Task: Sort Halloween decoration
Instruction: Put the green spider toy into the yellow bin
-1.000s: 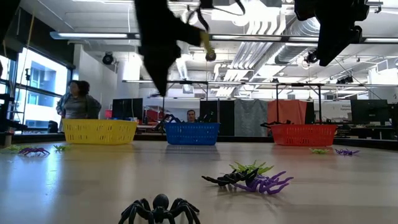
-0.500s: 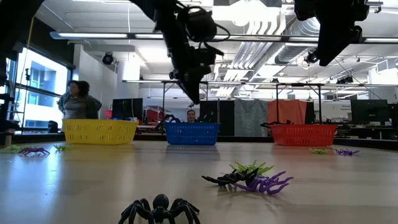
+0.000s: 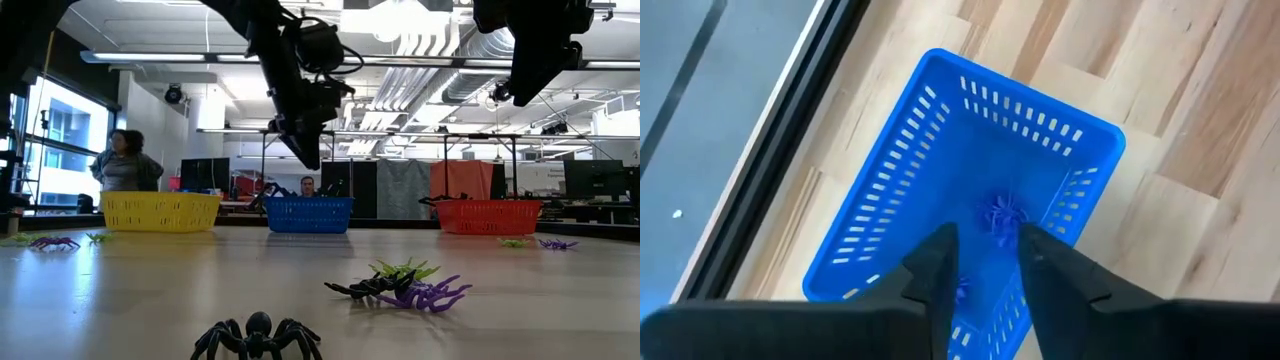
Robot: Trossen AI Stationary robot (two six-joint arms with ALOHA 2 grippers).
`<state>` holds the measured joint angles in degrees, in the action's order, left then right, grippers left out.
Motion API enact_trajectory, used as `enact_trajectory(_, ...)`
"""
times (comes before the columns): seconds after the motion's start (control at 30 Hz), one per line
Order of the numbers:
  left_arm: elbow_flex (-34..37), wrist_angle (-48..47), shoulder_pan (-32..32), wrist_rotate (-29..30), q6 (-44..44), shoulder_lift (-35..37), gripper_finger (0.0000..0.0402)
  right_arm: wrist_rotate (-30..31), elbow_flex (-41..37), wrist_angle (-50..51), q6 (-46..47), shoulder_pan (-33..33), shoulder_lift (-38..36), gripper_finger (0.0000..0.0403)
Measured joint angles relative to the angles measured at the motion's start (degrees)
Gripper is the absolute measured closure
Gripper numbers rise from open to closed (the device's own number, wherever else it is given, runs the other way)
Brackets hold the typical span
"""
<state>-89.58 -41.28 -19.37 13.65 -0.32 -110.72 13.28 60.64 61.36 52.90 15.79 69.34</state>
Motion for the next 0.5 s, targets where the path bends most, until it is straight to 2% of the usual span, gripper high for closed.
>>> enact_trajectory(0.13,0.0,-2.9,0.8,-1.9,0.0,0.1,0.0294,0.0,0.0,0.0,0.0,0.0,0.0,0.0273)
enact_trajectory(0.2,0.0,-7.3,1.4,-4.9,-0.3,0.9,0.0296,0.0,0.0,0.0,0.0,0.0,0.0,0.0273)
enact_trajectory(0.3,0.0,-13.8,3.8,-6.0,-2.8,3.0,0.0297,0.0,0.0,0.0,0.0,0.0,0.0,0.0273)
enact_trajectory(0.4,0.0,-20.5,8.8,-4.7,-8.2,5.7,0.0297,0.0,0.0,0.0,0.0,0.0,0.0,0.0273)
enact_trajectory(0.5,1.1,-25.2,16.9,-1.6,-15.9,9.1,0.0297,0.0,0.0,0.0,0.0,0.0,0.0,0.0273)
